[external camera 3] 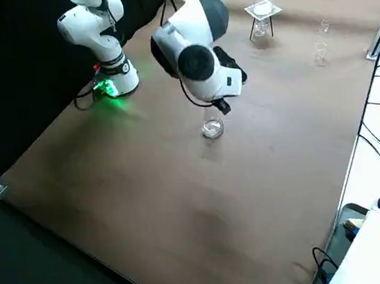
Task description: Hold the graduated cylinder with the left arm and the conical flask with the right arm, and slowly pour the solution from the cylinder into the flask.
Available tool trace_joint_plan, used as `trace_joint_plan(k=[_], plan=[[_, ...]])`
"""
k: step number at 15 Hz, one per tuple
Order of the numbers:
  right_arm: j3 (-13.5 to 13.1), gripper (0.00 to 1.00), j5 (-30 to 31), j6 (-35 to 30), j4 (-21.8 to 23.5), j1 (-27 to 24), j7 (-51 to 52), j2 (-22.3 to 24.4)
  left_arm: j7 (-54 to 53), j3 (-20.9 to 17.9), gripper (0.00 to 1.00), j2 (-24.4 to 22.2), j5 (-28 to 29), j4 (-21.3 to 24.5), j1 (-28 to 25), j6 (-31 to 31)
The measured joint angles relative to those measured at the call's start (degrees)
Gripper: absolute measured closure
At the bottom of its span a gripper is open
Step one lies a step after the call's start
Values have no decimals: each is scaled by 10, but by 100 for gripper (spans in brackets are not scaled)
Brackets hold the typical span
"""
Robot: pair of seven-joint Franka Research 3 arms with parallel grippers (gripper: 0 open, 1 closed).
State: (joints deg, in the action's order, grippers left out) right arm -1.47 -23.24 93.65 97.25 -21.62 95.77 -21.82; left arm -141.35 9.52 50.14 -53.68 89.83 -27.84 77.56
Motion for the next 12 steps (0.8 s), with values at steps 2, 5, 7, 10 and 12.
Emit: trace_joint_plan(k=[2, 5, 7, 10, 12], plan=[[0, 0, -29, 0, 0, -14, 39, -18, -8, 0, 44, 0, 0, 0, 0, 0], [0, 0, -73, 0, 1, -52, 107, -58, -9, 0, 50, 0, -2, 0, 0, 1], [0, 0, -102, 0, 1, -79, 179, -93, -9, 0, 56, 0, -16, -1, 0, 4], [0, 0, -114, 2, 0, -97, 238, -128, -9, 0, 61, 0, -38, -2, 0, 11], [0, 0, -115, 4, 0, -99, 274, -141, -9, 0, 63, 0, -45, -2, 0, 13]])
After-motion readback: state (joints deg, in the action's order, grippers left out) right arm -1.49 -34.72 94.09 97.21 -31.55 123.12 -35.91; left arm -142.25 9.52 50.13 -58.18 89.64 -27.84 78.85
